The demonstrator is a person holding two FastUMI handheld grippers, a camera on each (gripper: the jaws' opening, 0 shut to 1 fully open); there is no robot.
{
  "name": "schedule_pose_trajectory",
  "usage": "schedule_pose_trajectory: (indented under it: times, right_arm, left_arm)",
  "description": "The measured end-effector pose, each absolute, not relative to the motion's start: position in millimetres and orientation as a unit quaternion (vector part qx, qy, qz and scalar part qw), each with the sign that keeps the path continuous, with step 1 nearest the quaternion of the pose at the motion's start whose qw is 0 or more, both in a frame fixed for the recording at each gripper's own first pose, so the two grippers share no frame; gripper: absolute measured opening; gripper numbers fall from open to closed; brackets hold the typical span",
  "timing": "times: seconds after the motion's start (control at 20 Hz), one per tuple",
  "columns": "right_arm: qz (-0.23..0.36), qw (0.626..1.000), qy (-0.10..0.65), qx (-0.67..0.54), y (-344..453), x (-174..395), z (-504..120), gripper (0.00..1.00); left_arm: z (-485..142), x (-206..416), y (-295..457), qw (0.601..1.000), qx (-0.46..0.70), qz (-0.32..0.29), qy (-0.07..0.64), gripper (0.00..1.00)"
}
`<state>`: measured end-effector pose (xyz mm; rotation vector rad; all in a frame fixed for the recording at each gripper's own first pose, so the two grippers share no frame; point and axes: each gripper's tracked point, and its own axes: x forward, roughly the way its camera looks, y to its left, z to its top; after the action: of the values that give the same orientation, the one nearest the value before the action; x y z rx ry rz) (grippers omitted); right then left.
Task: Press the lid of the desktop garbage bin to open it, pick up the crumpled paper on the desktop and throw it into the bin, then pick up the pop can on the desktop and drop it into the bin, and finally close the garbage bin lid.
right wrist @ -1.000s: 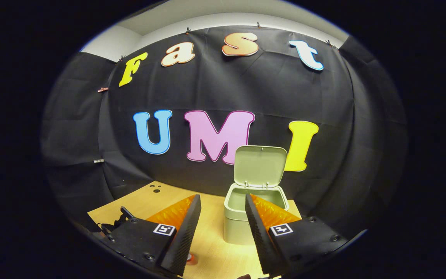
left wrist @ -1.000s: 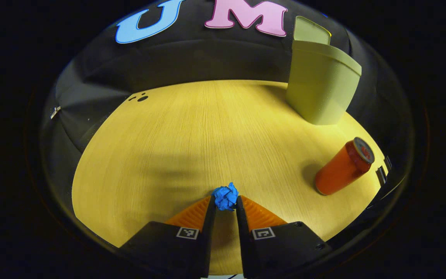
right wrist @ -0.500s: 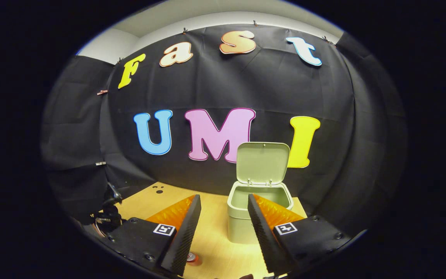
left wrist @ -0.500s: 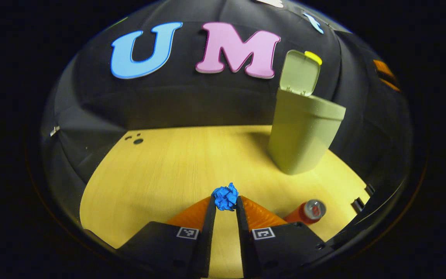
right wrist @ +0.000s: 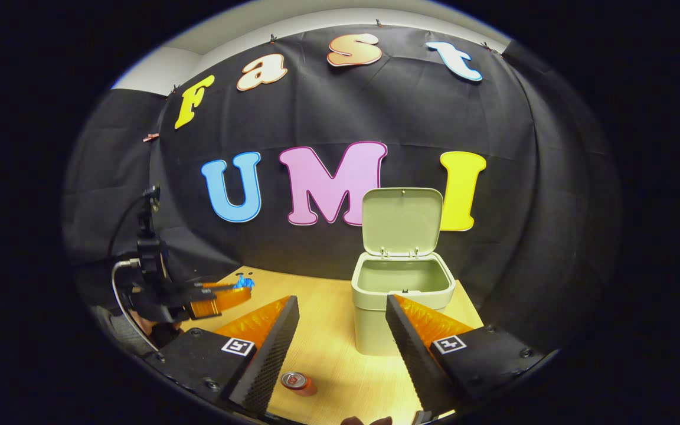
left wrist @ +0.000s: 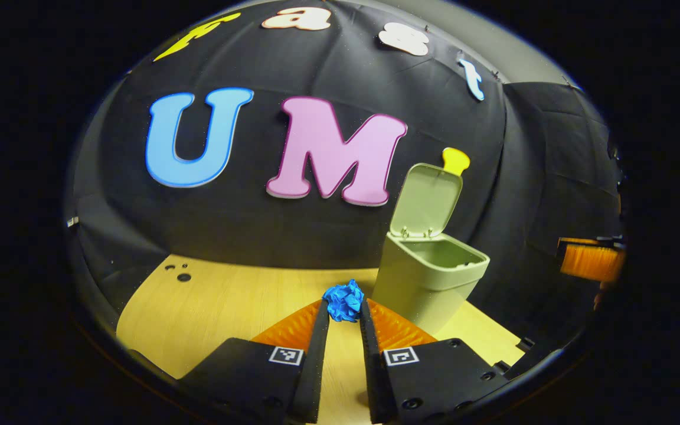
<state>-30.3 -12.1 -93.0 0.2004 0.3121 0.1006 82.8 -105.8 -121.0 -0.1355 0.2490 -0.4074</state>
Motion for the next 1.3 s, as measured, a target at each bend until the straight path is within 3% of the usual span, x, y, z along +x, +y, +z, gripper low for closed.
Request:
schedule_pose_trajectory:
  times: [0.2,0.25,0.4,0.45,0.5,0.55,0.85,1.1,1.15,1.25,1.3]
  right_arm:
    - [0.044,0.981,0.161,0.103,-15.8,-38.5,-98.1,0.93]
    - [0.041,0.980,0.162,0.105,-17.4,-42.8,-100.1,0.93]
    - [0.030,0.979,0.167,0.110,-23.2,-51.1,-104.1,0.93]
    - [0.024,0.979,0.168,0.110,-27.6,-52.7,-104.2,0.93]
    - [0.017,0.980,0.167,0.108,-32.1,-54.8,-104.3,0.93]
    - [0.010,0.980,0.168,0.107,-36.5,-57.9,-104.8,0.93]
    - [-0.031,0.977,0.181,0.109,-60.8,-72.4,-110.1,0.93]
    - [-0.073,0.974,0.188,0.100,-80.2,-90.7,-111.4,0.94]
    - [-0.083,0.974,0.188,0.100,-84.1,-94.6,-111.3,0.94]
    - [-0.099,0.973,0.185,0.097,-89.4,-101.8,-108.6,0.93]
    - [-0.105,0.972,0.186,0.094,-92.2,-104.6,-108.6,0.93]
  left_arm:
    - [-76.0,106.1,-146.6,0.963,-0.079,-0.245,0.083,0.35]
    - [-68.4,113.0,-158.3,0.961,-0.077,-0.255,0.077,0.31]
    - [-59.4,131.0,-198.7,0.952,-0.069,-0.288,0.072,0.35]
    - [-59.4,135.3,-211.3,0.950,-0.065,-0.298,0.072,0.39]
    - [-61.3,139.0,-223.1,0.948,-0.057,-0.305,0.075,0.31]
    - [-63.3,143.8,-235.8,0.945,-0.052,-0.314,0.077,0.35]
    - [-86.5,159.5,-292.0,0.930,-0.025,-0.355,0.092,0.35]
    - [-105.1,179.4,-321.5,0.925,-0.009,-0.365,0.108,0.35]
    - [-108.3,184.6,-324.3,0.924,-0.011,-0.366,0.110,0.31]
    - [-111.5,193.5,-328.9,0.924,-0.015,-0.365,0.116,0.35]
    - [-112.6,197.1,-330.5,0.924,-0.017,-0.363,0.119,0.31]
